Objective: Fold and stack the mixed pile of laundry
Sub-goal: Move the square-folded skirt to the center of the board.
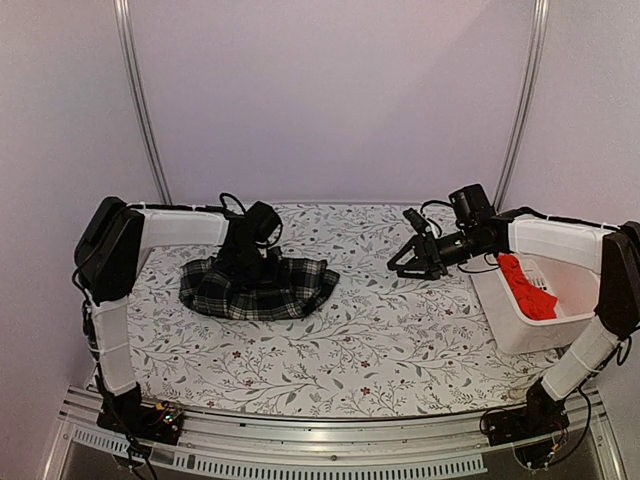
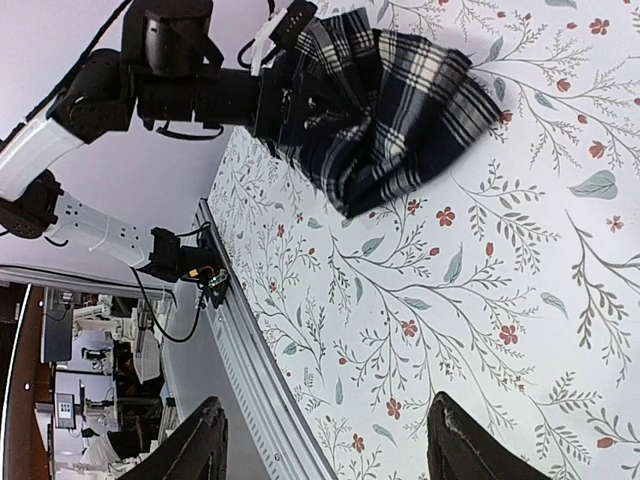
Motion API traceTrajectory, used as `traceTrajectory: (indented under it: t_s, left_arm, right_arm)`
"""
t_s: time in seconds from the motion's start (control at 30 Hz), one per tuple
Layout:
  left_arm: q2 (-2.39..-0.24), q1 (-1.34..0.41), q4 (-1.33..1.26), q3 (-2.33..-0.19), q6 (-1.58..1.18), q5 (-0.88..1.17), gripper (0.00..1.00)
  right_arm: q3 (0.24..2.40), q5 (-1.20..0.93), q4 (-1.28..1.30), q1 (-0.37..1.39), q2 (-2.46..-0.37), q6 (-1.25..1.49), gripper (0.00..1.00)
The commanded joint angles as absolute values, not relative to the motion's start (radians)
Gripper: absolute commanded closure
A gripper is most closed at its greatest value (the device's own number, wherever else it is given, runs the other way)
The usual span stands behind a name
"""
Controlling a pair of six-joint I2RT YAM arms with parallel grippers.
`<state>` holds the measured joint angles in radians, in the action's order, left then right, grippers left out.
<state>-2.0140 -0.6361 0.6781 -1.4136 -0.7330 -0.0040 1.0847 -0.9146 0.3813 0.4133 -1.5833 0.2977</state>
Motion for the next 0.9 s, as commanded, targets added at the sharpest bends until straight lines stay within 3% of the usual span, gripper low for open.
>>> traceTrajectory:
  t_s: [0.0,0.3,0.57,0.87]
  left_arm:
    - [-2.070,-0.428,0.751,-1.399,-0.533,-0.167,0.00]
    - [-2.187,-0.230,0.692,-1.530,-0.332,-0.120,0.00]
    - [-1.974,-0.262,0.761,-1.633,-0.366,-0.223,0.00]
    - [-1.667,-0.402,0.818,-1.307,-0.667,-0.165,0.00]
  right_arm:
    - [1.071,-0.921,0.408,0.390,-1.552,0.263,0.33]
    - [1.070,-0.920,0.411,0.367,-1.544,0.260,0.33]
    - [1.127,-0.925,0.422,0.358,-1.561,0.248,0.31]
    - [1.193,-0.954,0.425,0.332,-1.606,0.229,0.31]
